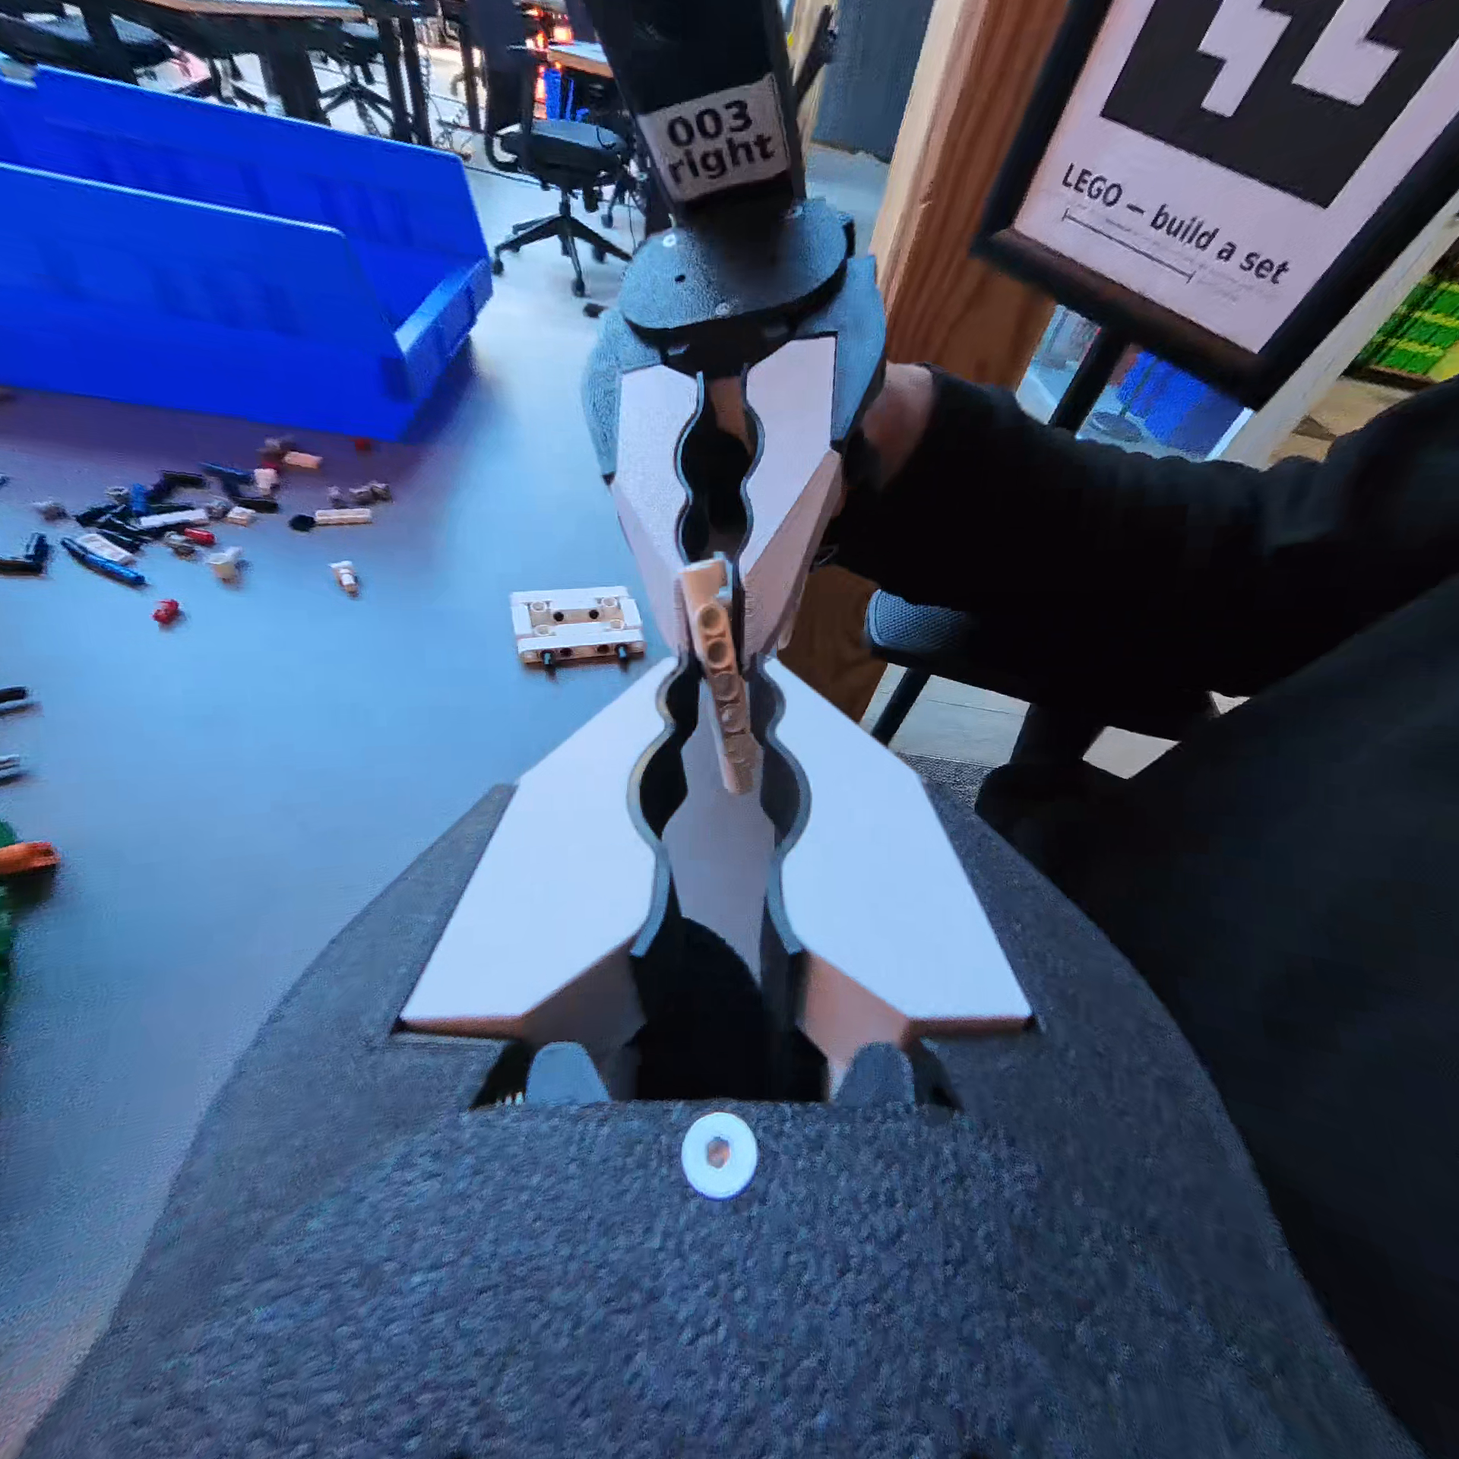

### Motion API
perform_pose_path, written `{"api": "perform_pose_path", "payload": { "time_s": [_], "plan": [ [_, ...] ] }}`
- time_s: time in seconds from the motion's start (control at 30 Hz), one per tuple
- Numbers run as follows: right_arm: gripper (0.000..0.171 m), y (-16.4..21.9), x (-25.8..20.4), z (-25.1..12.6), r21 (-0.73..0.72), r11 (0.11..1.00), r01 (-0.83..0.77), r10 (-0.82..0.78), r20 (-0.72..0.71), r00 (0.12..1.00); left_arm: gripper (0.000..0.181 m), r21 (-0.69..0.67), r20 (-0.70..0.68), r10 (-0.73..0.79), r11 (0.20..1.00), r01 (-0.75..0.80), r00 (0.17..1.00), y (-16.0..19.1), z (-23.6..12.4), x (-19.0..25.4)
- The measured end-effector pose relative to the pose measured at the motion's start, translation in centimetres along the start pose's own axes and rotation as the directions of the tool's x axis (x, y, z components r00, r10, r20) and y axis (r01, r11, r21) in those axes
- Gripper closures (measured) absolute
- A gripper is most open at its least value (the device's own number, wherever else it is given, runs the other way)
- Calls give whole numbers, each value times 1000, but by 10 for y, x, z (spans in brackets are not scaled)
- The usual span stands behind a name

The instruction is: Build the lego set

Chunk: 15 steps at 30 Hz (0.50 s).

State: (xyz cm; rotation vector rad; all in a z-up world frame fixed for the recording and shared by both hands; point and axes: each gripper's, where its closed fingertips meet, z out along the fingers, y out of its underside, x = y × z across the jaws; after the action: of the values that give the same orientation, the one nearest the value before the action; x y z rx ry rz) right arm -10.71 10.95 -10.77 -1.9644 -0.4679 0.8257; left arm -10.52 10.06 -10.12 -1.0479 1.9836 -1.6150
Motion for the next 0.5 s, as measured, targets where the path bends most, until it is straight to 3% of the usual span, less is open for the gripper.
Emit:
{"api": "perform_pose_path", "payload": {
  "time_s": [0.13,0.2,0.33,0.5],
  "plan": [
    [160,-7,11,3,74,997,0,5,-61,998,174,47,86,-33,998,29,996,-2,-7,-14],
    [150,-9,14,4,139,990,-39,49,-76,996,174,89,173,-42,996,27,984,-3,-14,-26],
    [154,-8,25,12,201,980,3,41,-211,977,175,223,216,-93,974,44,972,-12,-23,-30],
    [166,-16,21,14,216,967,132,-60,-312,948,175,269,250,-93,963,24,964,-15,-28,-31]
  ]
}}
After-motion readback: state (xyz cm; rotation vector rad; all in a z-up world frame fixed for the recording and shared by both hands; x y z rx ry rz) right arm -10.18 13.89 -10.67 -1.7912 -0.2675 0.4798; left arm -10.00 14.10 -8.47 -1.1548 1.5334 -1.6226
